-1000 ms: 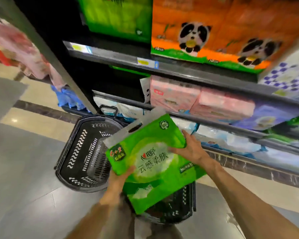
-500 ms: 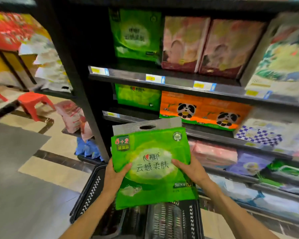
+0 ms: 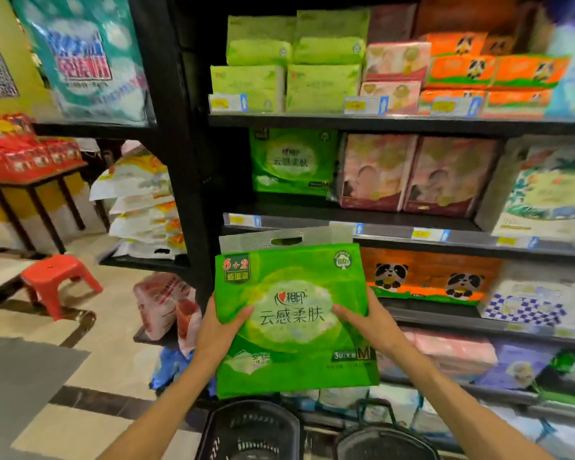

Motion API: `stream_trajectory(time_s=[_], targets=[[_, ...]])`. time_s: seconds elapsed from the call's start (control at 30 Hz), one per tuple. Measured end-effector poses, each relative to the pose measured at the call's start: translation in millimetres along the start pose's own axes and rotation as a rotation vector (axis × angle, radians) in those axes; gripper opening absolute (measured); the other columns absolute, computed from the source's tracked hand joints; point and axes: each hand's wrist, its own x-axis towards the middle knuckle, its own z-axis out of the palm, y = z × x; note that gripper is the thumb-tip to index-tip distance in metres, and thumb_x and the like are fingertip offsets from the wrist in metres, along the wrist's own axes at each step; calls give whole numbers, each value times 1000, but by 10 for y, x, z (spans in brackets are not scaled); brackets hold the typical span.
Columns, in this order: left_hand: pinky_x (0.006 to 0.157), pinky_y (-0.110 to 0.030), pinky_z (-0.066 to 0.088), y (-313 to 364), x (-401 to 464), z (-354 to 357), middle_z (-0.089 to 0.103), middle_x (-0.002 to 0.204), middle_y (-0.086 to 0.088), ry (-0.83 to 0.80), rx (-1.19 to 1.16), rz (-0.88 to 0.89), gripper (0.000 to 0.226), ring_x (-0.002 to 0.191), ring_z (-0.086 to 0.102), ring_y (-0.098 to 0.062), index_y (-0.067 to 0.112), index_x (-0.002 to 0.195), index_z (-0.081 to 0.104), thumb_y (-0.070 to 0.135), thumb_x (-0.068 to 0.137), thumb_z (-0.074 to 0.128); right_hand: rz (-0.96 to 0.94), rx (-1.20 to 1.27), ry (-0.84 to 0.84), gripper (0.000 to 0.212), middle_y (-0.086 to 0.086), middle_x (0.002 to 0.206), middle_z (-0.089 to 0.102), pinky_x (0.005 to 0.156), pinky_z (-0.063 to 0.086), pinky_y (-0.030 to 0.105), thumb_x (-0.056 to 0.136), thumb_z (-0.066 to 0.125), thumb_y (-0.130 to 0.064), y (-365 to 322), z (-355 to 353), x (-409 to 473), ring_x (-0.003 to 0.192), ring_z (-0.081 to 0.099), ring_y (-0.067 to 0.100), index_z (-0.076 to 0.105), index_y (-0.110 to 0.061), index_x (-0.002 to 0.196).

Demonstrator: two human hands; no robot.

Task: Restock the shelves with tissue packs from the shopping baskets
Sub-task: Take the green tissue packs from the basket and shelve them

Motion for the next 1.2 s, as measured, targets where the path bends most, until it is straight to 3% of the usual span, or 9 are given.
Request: stream_trajectory(time_s=[0.1,0.3,0.47,0.57,0.67,0.8,0.97,1.1,1.2], targets=[[98,-41,54,176,376,-336,68,125,10,-11,41,52,100,114,65,-11,29,142,50,77,60,80,-59,-19,27,80,-17,132,62,92,59,34,84,75,-57,-325,150,180,109,69,9,33,-41,150],[96,-41,53,671,957,-628,68,121,11,-6,70,140,104,109,65,-13,31,142,51,81,55,75,-108,-39,94,83,-14,130,66,95,58,38,80,73,-67,-849,151,584,108,70,9,39,-38,150],[100,-46,54,940,1349,-622,66,124,16,-17,-30,208,92,114,64,-9,34,147,44,64,69,84,-189,-23,179,77,-21,124,66,81,59,24,81,78,-55,-1137,63,876,98,68,-8,40,-38,146],[102,-40,52,1132,1560,-572,62,126,23,13,-50,296,89,117,61,-2,36,151,38,54,76,83,-249,-1,223,86,-21,128,63,89,60,30,82,80,-52,-1262,-27,1107,108,67,-3,33,-36,152],[101,-34,50,1337,1768,-492,62,128,22,54,-36,390,87,118,60,0,33,152,36,51,80,81,-335,-18,277,86,-28,125,61,85,54,13,84,80,-45,-1382,-118,1345,108,62,-13,31,-34,153],[101,-34,51,1533,2033,-384,63,131,13,94,-16,464,89,119,62,-6,31,153,31,52,81,78,-442,-66,350,93,-28,131,57,94,47,8,85,81,-42,-1513,-249,1663,116,58,-14,23,-30,157],[108,-40,49,1603,2390,-240,61,136,8,123,20,489,96,123,60,-7,24,154,28,55,78,77,-489,-119,359,96,-25,138,52,105,45,19,88,78,-40,-1489,-326,2024,125,55,-8,15,-28,159],[111,-43,47,1510,2653,-121,59,141,7,87,75,485,96,128,57,-9,27,158,21,56,84,75,-484,-140,360,93,-6,153,46,113,45,37,89,78,-40,-1331,-291,2303,133,53,5,15,-33,157],[114,-45,44,1487,2813,-51,57,142,7,118,76,465,99,129,55,-10,25,157,22,61,81,74,-490,-111,418,94,-13,141,52,112,44,32,88,80,-32,-1251,-239,2464,129,51,-6,17,-28,157]])
